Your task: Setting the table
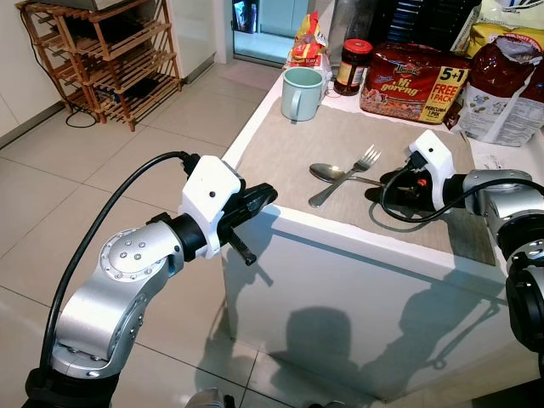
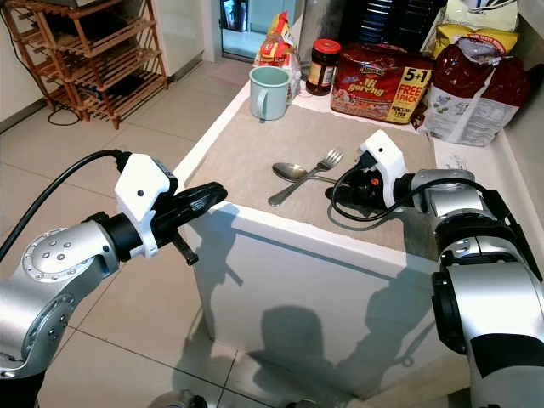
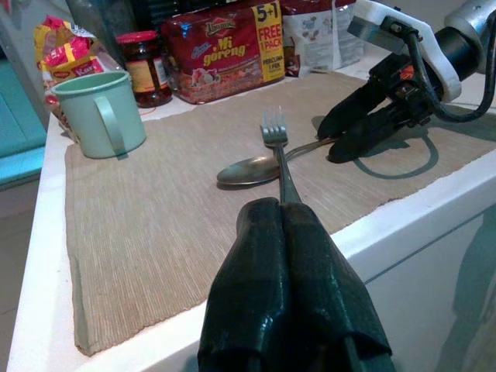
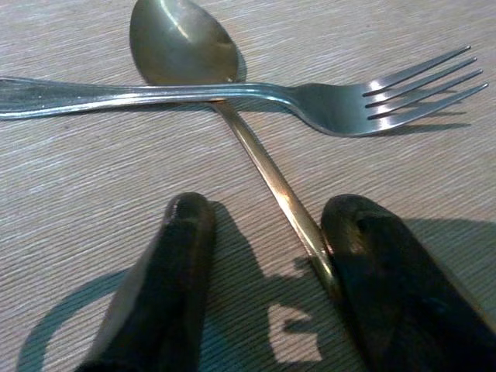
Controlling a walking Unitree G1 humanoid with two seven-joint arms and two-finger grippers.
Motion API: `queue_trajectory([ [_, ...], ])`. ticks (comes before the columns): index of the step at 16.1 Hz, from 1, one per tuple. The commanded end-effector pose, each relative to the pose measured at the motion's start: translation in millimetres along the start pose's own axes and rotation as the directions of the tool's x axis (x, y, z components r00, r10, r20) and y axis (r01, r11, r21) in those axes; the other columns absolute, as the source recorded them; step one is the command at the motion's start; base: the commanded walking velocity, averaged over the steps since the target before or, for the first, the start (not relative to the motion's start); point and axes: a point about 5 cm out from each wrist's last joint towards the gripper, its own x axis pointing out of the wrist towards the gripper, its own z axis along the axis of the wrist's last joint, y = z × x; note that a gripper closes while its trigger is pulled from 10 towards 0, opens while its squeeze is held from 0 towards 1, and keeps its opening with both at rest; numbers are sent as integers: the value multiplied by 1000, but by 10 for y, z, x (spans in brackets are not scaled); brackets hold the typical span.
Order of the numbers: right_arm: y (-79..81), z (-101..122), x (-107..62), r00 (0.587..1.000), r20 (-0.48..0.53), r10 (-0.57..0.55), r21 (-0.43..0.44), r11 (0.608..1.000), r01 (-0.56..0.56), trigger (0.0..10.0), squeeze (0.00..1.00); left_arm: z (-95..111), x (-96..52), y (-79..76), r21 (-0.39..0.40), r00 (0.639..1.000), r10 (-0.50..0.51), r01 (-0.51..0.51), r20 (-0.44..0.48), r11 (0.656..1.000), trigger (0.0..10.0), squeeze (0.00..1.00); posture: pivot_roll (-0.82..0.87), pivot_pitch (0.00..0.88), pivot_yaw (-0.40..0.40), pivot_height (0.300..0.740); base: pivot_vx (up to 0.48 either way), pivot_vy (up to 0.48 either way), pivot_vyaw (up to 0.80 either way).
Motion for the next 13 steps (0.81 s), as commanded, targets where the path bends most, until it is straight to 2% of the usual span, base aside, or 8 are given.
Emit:
queue_trajectory([
  [1, -15, -54, -28, 999, -51, -3, 8, 1000, 3, 0, 0, 43, 13, -33, 21, 1000, -25, 25, 8, 999, 10000, 0, 127, 26, -58, 740, 0, 0, 0],
  [13, -18, -53, -75, 999, -39, 34, 1, 999, -34, 0, 0, 34, 57, -54, 28, 999, -39, 39, 15, 999, 10000, 0, 111, 0, -54, 740, 0, 0, 0],
])
